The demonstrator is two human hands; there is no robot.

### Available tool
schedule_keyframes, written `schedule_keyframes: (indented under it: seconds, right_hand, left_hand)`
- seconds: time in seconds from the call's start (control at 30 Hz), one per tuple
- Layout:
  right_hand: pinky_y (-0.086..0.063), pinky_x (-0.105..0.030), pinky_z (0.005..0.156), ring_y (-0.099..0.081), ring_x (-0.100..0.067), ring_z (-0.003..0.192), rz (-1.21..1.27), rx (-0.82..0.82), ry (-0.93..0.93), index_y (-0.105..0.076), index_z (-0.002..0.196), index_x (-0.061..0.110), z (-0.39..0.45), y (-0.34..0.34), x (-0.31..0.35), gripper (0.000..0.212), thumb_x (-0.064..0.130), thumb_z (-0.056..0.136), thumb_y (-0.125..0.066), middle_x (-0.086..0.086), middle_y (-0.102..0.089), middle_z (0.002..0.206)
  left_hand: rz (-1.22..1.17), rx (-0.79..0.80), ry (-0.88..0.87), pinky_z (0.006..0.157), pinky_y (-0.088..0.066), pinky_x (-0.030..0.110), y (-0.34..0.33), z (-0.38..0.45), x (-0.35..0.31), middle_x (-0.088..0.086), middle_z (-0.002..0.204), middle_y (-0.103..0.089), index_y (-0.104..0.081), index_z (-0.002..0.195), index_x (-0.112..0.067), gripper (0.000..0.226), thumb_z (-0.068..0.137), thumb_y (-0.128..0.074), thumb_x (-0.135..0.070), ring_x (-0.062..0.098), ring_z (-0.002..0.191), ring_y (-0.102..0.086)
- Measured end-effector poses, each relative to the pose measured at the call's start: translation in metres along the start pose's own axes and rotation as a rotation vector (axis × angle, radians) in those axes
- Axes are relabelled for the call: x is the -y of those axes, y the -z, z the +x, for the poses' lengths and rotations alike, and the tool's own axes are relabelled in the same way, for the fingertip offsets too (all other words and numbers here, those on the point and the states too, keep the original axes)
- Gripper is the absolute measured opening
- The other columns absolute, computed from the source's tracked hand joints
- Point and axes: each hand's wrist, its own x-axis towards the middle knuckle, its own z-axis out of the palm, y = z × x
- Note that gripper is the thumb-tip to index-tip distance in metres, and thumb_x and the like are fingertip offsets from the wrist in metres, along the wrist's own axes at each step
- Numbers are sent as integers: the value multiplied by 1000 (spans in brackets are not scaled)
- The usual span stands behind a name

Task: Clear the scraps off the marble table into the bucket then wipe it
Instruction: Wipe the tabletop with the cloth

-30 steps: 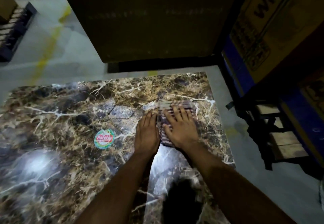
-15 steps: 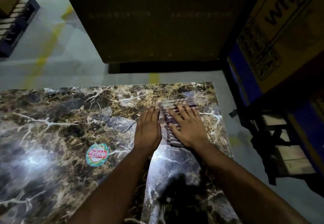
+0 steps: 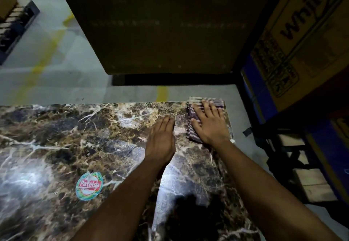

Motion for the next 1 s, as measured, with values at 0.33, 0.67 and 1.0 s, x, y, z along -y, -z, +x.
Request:
schedule_keyframes:
  seconds: [0.33, 0.67, 1.0]
  right_hand:
    - [-5, -46, 126, -6, -25, 158, -11, 20, 55, -16, 161, 42, -21, 6, -31, 68, 62, 97, -18, -2, -13, 172]
    - [-2, -45, 126, -5, -24, 159, -9, 56, 94, -13, 162, 41, -95, 1, -33, 65, 60, 100, -20, -2, -13, 172]
    - [-7, -46, 127, -9, -26, 158, 17, 46, 72, -17, 162, 41, -167, -11, -9, 65, 57, 99, -24, -4, -18, 170]
  left_hand:
    - [-30, 14, -10, 126, -9, 39, -13, 7, -31, -1, 167, -19, -23, 158, -20, 54, 105, -33, -27, 17, 154, -12]
    - [-52, 16, 13, 125, -9, 36, -15, -28, -41, 0, 166, -21, -27, 156, -19, 52, 104, -36, -22, 19, 153, -15]
    - [-48, 38, 33, 125, -16, 38, -14, -81, -43, 0, 165, -25, -30, 155, -20, 52, 104, -35, -21, 18, 152, -16]
